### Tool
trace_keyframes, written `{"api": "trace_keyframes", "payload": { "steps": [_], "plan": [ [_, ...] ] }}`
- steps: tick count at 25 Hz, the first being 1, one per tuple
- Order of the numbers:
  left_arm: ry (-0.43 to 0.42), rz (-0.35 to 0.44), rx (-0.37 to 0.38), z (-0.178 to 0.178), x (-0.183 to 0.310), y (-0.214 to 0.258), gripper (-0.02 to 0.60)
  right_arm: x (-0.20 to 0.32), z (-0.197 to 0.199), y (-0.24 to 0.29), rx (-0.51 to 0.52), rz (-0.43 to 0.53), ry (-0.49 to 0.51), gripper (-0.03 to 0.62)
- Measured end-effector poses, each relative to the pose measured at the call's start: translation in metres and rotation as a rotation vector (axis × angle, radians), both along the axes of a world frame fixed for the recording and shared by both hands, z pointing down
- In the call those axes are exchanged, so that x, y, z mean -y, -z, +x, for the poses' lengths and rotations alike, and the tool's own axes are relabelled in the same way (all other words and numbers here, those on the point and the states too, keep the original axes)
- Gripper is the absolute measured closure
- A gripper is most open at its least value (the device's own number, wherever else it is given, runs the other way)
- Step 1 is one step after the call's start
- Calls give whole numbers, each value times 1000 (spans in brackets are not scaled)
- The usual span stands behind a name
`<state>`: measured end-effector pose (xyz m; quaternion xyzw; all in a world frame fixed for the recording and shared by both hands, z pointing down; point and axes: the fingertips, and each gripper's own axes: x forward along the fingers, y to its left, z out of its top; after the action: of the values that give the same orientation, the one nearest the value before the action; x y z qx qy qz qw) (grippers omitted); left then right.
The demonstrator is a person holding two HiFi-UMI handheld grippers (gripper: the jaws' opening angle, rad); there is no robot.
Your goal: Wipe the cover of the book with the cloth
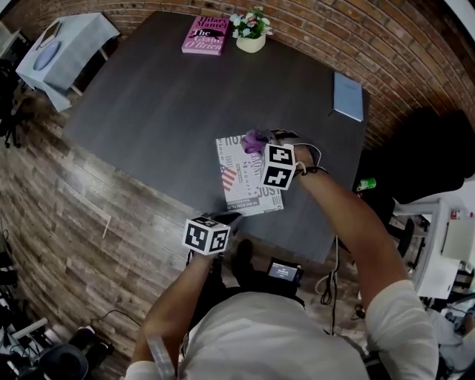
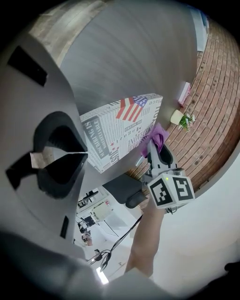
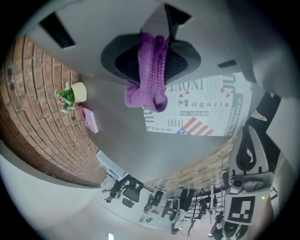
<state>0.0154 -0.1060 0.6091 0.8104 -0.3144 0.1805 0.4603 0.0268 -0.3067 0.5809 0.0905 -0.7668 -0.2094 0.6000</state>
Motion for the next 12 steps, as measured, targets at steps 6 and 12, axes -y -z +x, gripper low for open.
{"api": "trace_keyframes", "payload": {
  "steps": [6, 12],
  "plan": [
    [5, -10, -9, -1, 3, 1, 565, 26, -14, -8, -30, 35, 31, 482],
    [5, -10, -13, 1, 7, 1, 565, 28, -17, -20, -52, 33, 51, 482]
  ]
}}
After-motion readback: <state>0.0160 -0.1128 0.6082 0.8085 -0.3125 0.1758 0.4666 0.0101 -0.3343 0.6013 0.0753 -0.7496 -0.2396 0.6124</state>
